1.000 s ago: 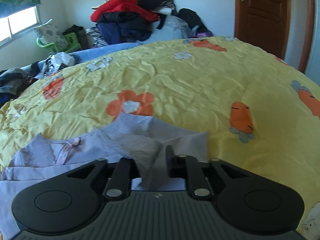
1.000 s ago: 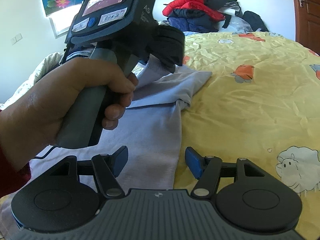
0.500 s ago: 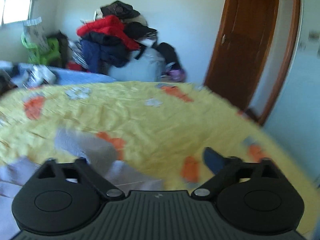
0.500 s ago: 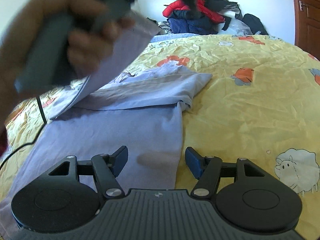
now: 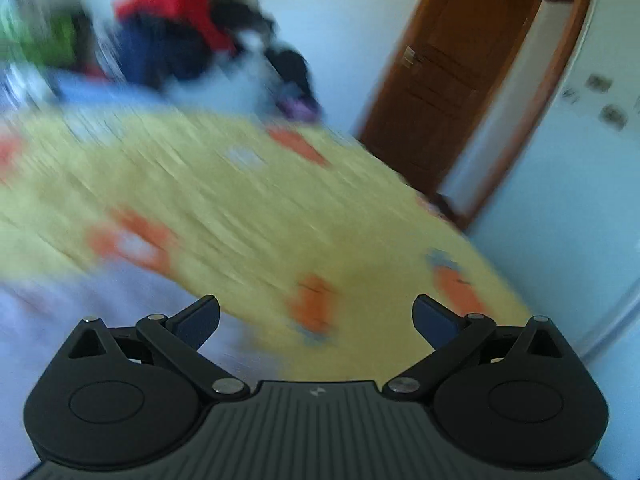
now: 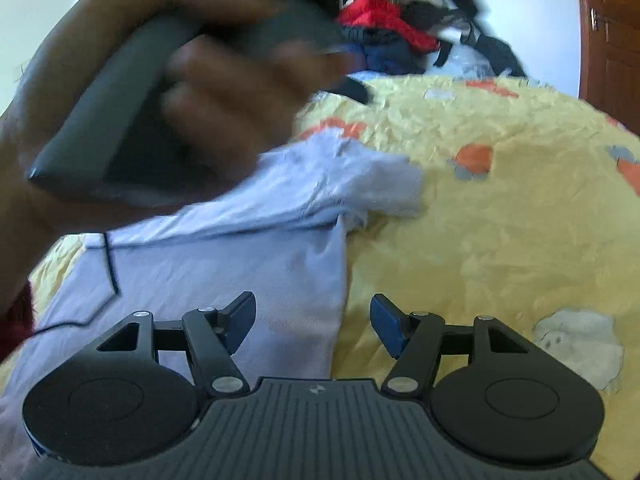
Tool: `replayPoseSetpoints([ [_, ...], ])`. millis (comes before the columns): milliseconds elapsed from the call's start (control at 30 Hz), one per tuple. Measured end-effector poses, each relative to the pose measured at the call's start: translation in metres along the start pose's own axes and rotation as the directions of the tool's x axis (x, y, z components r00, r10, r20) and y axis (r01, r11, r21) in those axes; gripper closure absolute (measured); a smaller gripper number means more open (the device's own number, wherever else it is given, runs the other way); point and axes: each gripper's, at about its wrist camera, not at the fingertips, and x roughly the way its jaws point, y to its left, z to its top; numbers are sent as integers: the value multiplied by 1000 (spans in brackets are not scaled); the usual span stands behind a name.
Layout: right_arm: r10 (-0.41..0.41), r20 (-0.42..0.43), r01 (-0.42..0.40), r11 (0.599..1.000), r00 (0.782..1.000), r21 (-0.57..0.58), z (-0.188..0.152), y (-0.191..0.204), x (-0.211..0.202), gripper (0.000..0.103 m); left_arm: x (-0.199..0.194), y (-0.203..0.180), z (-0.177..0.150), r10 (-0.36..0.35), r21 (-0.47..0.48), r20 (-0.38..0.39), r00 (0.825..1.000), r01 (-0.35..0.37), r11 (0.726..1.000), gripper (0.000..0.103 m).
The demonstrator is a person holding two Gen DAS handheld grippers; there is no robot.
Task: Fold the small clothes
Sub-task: 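Open the left gripper to release the sleeve on the sweater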
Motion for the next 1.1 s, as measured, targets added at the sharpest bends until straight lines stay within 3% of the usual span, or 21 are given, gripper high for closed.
replayPoseSetpoints([
  [33,-6,19,6,1000,1000,-13,3,0,-2,35,-11,8,0,85,35,33,996,-86,996,0],
  [67,-12,38,13,1000,999,-27,6,-1,-4,35,-23,19,-2,182,75,75,980,-187,979,0],
  [133,-21,66,25,998,998,-52,14,-3,-3,35,-46,46,-11,363,133,151,919,-383,914,0],
  [200,-11,88,16,999,996,-45,25,-9,0,36,-65,75,-24,494,148,185,850,-521,841,0],
  [267,22,93,-22,1000,995,-1,37,-17,6,36,-80,100,-37,561,140,187,806,-587,797,0],
  [333,132,76,-138,987,988,86,47,-26,11,37,-93,123,-53,599,119,163,784,-618,777,0],
  [433,344,54,-346,906,938,245,51,-39,26,37,-100,142,-75,620,78,125,775,-631,772,0],
  [500,402,59,-398,857,914,327,50,-45,39,37,-97,151,-87,617,57,95,781,-624,780,0],
  [533,401,59,-395,849,914,350,49,-46,45,39,-92,156,-91,616,53,75,784,-620,783,0],
  [600,372,60,-367,855,926,367,52,-48,56,42,-84,158,-100,612,67,17,791,-612,788,0],
  [633,350,62,-348,863,935,367,54,-50,60,44,-77,159,-103,626,82,-14,780,-623,778,0],
  [700,191,10,-183,922,981,341,58,-47,61,53,-71,160,-112,663,111,-35,748,-656,746,0],
  [733,113,5,-108,943,994,314,61,-44,56,55,-72,158,-115,674,119,-24,738,-668,735,0],
  [767,81,33,-87,957,996,278,65,-39,47,55,-76,154,-119,675,118,-11,738,-669,734,0],
  [833,99,74,-112,973,992,203,68,-24,33,55,-79,149,-121,658,101,0,753,-654,750,0],
  [967,133,51,-136,988,990,67,74,6,55,50,-79,142,-122,634,73,-6,773,-632,772,0],
  [1033,82,-4,-82,996,997,31,75,12,75,51,-78,141,-124,642,79,-18,766,-639,765,0],
  [1100,-29,-29,29,999,999,-16,74,14,89,52,-77,141,-127,641,75,-25,767,-638,767,0],
])
